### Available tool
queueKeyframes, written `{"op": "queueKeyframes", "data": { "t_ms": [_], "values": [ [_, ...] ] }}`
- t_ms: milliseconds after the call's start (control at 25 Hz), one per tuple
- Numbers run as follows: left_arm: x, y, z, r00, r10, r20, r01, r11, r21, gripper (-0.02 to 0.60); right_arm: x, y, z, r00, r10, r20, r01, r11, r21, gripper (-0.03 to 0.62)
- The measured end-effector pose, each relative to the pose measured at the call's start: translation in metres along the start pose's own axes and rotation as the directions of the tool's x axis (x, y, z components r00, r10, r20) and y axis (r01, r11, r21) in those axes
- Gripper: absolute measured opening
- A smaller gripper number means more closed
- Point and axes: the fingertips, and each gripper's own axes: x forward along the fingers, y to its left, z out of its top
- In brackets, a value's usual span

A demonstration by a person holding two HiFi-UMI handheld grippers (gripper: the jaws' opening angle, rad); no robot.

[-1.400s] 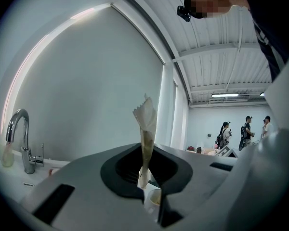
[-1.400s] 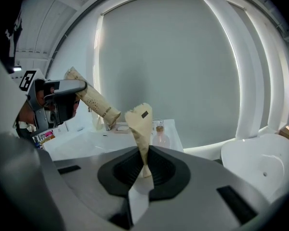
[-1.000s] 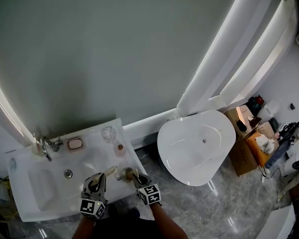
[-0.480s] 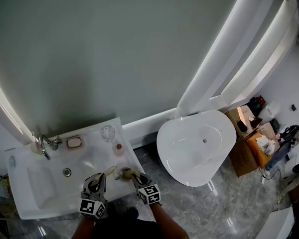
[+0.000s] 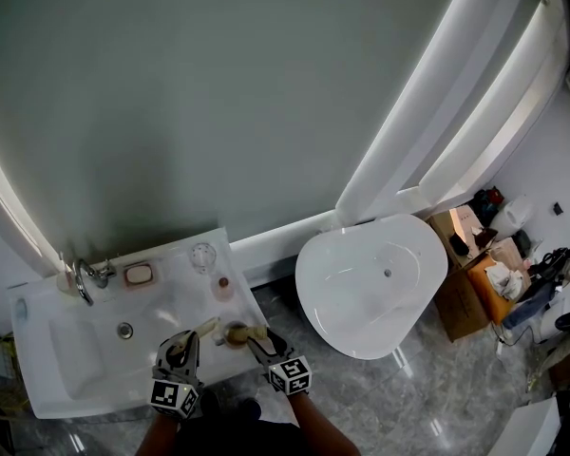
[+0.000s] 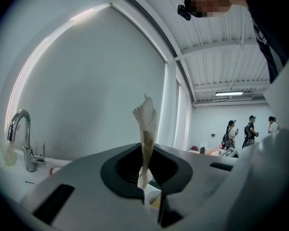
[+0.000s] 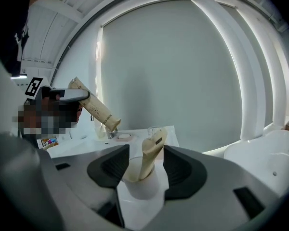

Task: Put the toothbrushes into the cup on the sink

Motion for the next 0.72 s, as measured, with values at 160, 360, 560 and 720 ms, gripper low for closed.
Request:
{"op": "queueKeyframes", "data": {
  "t_ms": [160, 360, 560, 720],
  "values": [
    [0.001, -0.002, 0.004, 1.0, 0.003, 0.008, -0.002, 1.0, -0.014, 0.041, -0.01, -0.007, 0.013, 0.999, -0.027, 0.037, 0.027, 1.0, -0.011, 0.239],
    [0.0, -0.007, 0.006, 1.0, -0.005, 0.017, 0.005, 1.0, -0.01, 0.041, -0.024, -0.013, 0.028, 0.996, -0.043, 0.072, 0.045, 0.999, -0.028, 0.241],
    [-0.001, -0.012, 0.007, 1.0, -0.006, 0.015, 0.006, 1.0, -0.004, 0.041, -0.04, -0.014, 0.056, 0.991, -0.057, 0.119, 0.066, 0.995, -0.075, 0.241],
    [-0.004, -0.016, 0.008, 1.0, -0.006, 0.016, 0.006, 1.0, -0.003, 0.041, -0.057, -0.004, 0.097, 0.979, -0.039, 0.199, 0.063, 0.991, -0.117, 0.241]
  ]
}}
